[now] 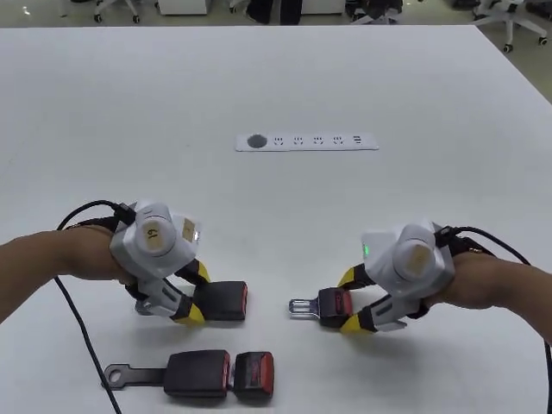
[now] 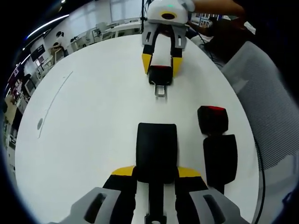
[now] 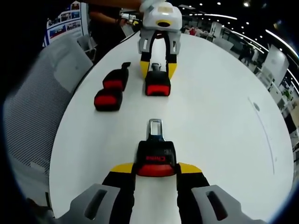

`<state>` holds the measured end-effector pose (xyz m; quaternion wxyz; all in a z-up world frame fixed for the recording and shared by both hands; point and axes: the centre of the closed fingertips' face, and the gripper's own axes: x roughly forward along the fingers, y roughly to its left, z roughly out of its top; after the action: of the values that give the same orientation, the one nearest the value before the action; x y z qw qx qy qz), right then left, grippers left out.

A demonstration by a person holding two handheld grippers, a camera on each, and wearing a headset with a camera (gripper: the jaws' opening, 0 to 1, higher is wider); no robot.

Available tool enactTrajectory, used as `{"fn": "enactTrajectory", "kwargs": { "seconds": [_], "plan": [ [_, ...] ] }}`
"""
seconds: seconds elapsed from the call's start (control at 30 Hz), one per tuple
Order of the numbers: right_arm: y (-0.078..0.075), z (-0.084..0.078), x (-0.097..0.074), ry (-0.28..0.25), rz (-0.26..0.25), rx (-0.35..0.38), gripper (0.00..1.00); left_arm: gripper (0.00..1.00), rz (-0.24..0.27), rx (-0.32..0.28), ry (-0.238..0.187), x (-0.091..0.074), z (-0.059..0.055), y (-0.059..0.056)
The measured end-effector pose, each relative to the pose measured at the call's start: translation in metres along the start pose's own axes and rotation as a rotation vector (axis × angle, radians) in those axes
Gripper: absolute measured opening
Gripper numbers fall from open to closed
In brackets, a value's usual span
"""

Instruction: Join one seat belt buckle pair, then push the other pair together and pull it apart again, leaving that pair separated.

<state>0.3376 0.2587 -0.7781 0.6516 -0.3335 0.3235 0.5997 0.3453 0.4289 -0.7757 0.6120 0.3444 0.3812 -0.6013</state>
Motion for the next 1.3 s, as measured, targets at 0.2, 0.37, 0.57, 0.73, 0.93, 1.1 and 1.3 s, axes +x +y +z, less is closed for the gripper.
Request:
{"fn": "enactTrajectory", "kwargs": {
  "seconds": [0.2, 0.37, 0.57, 0.73, 0.93, 1.1, 1.3],
  "plan": [
    [-0.003, 0.005, 0.001, -0.006, -0.003, -0.006, 0.31, 0.32, 0.001, -0.007, -0.003, 0.001, 0.0, 0.001],
    [-0.006, 0.009, 0.004, -0.008, -0.003, -0.012, 0.31, 0.32, -0.003, -0.026, -0.011, 0.001, 0.0, 0.001],
    [-0.009, 0.014, 0.006, -0.015, -0.001, -0.018, 0.31, 0.32, -0.003, -0.026, -0.004, 0.001, -0.001, 0.002],
    [-0.009, 0.018, 0.009, -0.021, 0.001, -0.022, 0.3, 0.32, -0.005, -0.027, -0.003, 0.002, -0.003, 0.003],
    [-0.009, 0.024, 0.012, -0.027, 0.002, -0.024, 0.3, 0.32, -0.004, -0.03, -0.005, 0.003, -0.002, 0.003],
    [-0.008, 0.031, 0.015, -0.032, 0.006, -0.034, 0.3, 0.32, -0.006, -0.029, -0.003, 0.003, -0.002, 0.003],
    [-0.009, 0.036, 0.021, -0.037, 0.017, -0.035, 0.31, 0.32, -0.005, -0.034, -0.005, 0.003, -0.002, 0.003]
  ]
}}
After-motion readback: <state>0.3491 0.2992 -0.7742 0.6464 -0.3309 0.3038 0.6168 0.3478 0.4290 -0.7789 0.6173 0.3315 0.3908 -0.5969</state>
